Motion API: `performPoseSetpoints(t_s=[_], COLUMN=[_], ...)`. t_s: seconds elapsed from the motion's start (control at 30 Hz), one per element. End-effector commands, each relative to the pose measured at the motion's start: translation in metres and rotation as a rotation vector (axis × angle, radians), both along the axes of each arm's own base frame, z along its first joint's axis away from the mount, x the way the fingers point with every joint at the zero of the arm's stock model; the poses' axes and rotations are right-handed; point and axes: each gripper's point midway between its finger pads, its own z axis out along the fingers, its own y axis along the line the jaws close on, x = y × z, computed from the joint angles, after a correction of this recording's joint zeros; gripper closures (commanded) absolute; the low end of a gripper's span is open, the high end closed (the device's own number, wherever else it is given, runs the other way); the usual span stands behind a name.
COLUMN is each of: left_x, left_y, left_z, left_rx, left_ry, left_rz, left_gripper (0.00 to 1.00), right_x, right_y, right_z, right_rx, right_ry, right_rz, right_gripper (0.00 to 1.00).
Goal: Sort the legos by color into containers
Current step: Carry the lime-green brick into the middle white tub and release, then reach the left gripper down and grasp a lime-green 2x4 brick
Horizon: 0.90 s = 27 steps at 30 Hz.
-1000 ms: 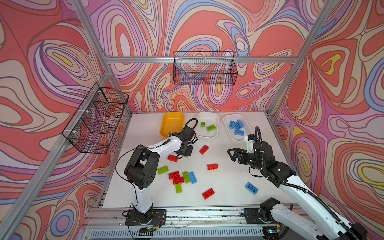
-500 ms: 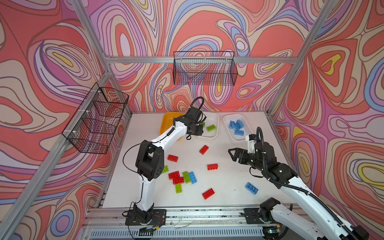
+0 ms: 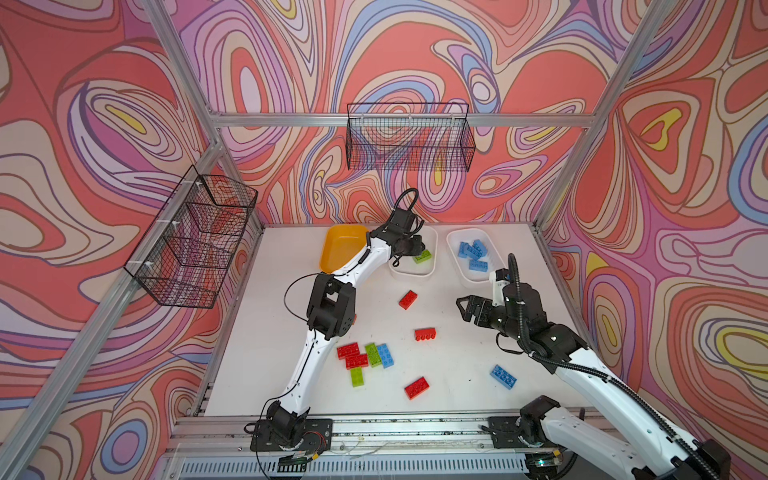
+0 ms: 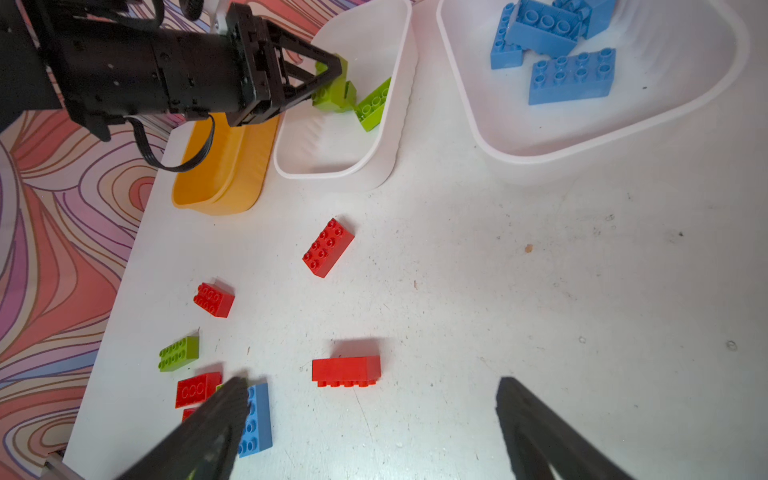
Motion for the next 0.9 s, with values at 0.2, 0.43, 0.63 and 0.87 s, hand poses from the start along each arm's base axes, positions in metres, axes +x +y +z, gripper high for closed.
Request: performPoseSetpoints(t_s=[0.2, 0.43, 0.63, 0.87], left_x=[0.022, -0.047, -0.145, -0.262], left_y=[0.004, 0.058, 0.155, 0.247], left_z=[0.033, 0.063, 0.046, 0.005], left_rx=[-0.09, -0.044, 0.134, 0.272], left_ry=[-0.062, -0.061, -0.01, 0.109], left_rz=[0.037, 0.12, 0.319, 0.504], left_gripper=[0.41, 0.4, 0.39, 0.31], right_x=[0.016, 0.018, 0.018, 0.017], right_y=[0.008, 0.021, 0.031, 0.04], right_z=[0.007, 0.014, 0.011, 0.013], right_rx=[-0.028, 0.02, 0.055, 0.08], right_ry=[-0.029, -0.042, -0.027, -0.027], right_rz=[0.028, 0.072, 0.116, 0.158], right_gripper=[0.02, 0.02, 0.02, 0.02])
